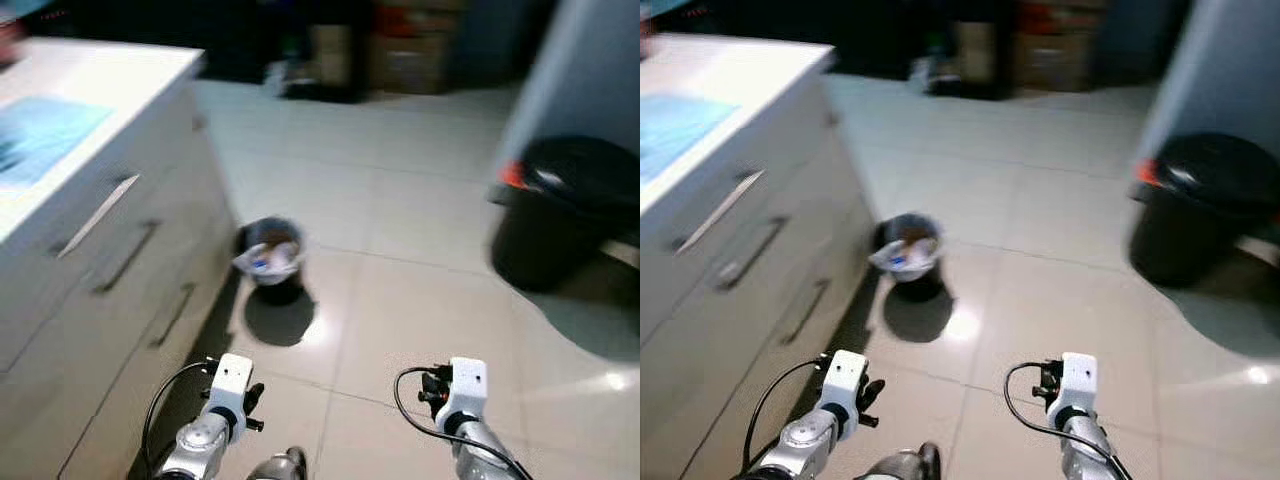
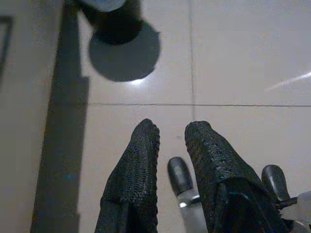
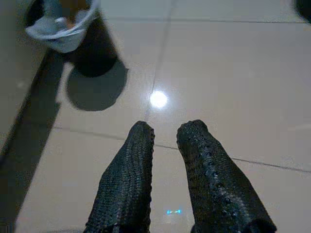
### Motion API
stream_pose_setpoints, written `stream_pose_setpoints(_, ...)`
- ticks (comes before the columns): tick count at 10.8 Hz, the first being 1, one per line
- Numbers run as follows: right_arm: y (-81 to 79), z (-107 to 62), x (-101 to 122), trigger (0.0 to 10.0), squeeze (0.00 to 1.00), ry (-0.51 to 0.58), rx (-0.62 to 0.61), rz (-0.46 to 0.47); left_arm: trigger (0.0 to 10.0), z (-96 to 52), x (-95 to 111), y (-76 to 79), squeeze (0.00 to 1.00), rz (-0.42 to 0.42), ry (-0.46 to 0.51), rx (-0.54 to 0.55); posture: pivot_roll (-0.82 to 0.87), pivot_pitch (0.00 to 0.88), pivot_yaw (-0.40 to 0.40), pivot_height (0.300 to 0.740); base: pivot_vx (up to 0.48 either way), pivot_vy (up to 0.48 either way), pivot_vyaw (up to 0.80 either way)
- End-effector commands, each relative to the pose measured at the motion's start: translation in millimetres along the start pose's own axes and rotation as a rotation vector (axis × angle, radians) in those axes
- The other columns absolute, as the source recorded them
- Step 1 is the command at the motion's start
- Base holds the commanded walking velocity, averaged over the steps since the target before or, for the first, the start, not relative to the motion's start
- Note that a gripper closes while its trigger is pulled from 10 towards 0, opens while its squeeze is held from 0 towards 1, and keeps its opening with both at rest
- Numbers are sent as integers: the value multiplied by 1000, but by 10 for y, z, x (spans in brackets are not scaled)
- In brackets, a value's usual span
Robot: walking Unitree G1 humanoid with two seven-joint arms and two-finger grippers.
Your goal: Kitchen organization
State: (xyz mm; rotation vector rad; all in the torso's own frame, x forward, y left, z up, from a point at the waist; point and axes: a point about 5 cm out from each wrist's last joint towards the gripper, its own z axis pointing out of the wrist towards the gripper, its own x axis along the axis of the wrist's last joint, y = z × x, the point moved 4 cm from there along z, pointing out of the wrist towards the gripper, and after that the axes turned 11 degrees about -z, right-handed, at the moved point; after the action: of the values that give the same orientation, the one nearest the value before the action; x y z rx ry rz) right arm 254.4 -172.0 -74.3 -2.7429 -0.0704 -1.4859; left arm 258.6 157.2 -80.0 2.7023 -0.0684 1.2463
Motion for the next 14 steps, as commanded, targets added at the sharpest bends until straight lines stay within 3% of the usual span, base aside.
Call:
stream_pose_setpoints(1, -26, -9, -32, 10000, 0, -7, 14, 13, 10000, -22, -67, -22, 0, 7, -22, 0, -14, 86, 88, 740, 0, 0, 800)
stream_pose_setpoints(10, -11, -18, -92, 10000, 0, -36, 20, 20, 10000, -29, -89, -23, 0, 3, -25, 3, -10, 110, 85, 740, 0, 0, 800)
stream_pose_setpoints(14, 68, -59, -186, 10000, 0, -69, 18, 22, 10000, -30, -88, -33, 0, -4, -23, 11, -9, 118, 83, 740, 0, 0, 800)
